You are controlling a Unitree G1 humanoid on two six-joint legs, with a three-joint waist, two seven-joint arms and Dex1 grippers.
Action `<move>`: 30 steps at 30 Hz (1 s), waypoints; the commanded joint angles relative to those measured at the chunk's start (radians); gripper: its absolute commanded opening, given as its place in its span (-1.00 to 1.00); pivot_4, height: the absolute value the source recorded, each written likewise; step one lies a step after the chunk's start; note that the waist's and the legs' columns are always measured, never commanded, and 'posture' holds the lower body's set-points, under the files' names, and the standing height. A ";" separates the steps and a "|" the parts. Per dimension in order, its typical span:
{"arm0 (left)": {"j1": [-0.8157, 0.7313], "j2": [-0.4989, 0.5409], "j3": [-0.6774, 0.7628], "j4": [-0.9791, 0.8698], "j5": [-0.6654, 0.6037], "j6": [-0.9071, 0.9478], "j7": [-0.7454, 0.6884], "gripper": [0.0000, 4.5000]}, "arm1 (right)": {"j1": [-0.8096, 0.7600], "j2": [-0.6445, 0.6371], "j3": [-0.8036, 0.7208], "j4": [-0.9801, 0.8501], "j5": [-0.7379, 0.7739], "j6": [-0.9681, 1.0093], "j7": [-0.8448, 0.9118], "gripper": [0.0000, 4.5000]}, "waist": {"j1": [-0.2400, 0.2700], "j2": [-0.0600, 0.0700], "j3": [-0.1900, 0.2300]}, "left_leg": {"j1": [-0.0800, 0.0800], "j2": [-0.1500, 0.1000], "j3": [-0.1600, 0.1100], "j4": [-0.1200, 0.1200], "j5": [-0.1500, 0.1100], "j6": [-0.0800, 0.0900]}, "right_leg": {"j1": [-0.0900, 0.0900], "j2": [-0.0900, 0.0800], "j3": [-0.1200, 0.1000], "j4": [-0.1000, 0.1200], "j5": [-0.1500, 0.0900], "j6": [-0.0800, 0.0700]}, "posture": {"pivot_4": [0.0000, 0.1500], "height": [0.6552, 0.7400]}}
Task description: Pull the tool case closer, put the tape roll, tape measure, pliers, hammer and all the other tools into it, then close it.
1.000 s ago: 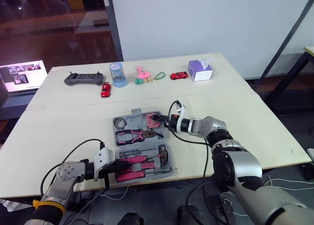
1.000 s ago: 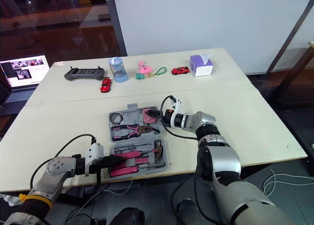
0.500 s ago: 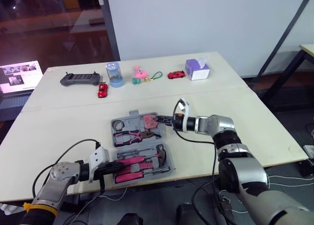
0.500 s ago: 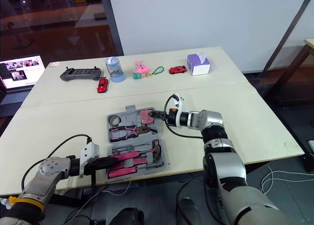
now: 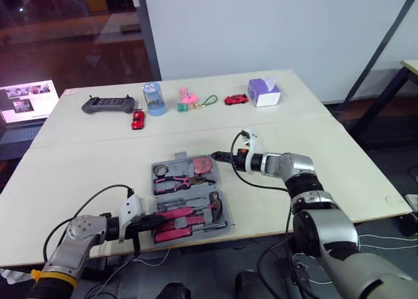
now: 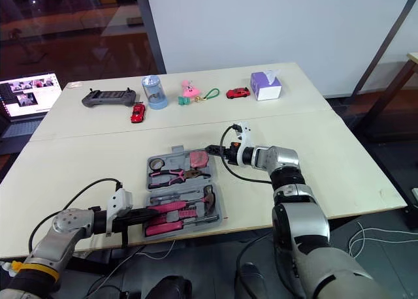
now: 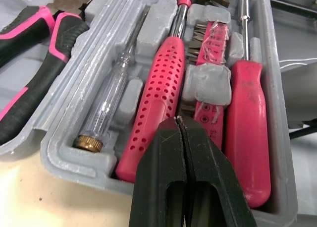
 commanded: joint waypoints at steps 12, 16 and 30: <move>0.012 0.022 0.022 -0.023 0.003 -0.008 -0.001 -1.00 | -0.090 0.177 0.020 0.226 -0.081 -0.238 0.018 0.98 | -0.002 0.000 0.000 | 0.001 0.000 0.000 0.000 0.001 -0.001 | 0.000 0.000 0.001 0.001 0.000 0.000 | 1.00 1.00; 0.014 0.030 0.020 -0.020 0.011 -0.014 -0.005 -1.00 | -0.105 0.176 -0.046 0.241 -0.035 -0.251 0.057 0.98 | -0.002 0.000 0.000 | 0.000 0.000 0.001 0.000 0.001 -0.001 | 0.000 0.000 0.001 0.000 0.000 0.000 | 1.00 1.00; 0.025 0.043 0.030 -0.042 -0.008 0.001 -0.007 -1.00 | -0.105 0.098 -0.016 0.165 -0.054 -0.208 0.336 0.98 | -0.003 0.000 0.000 | 0.000 0.000 0.001 0.000 0.001 -0.001 | -0.001 0.000 0.002 0.000 0.000 0.000 | 1.00 1.00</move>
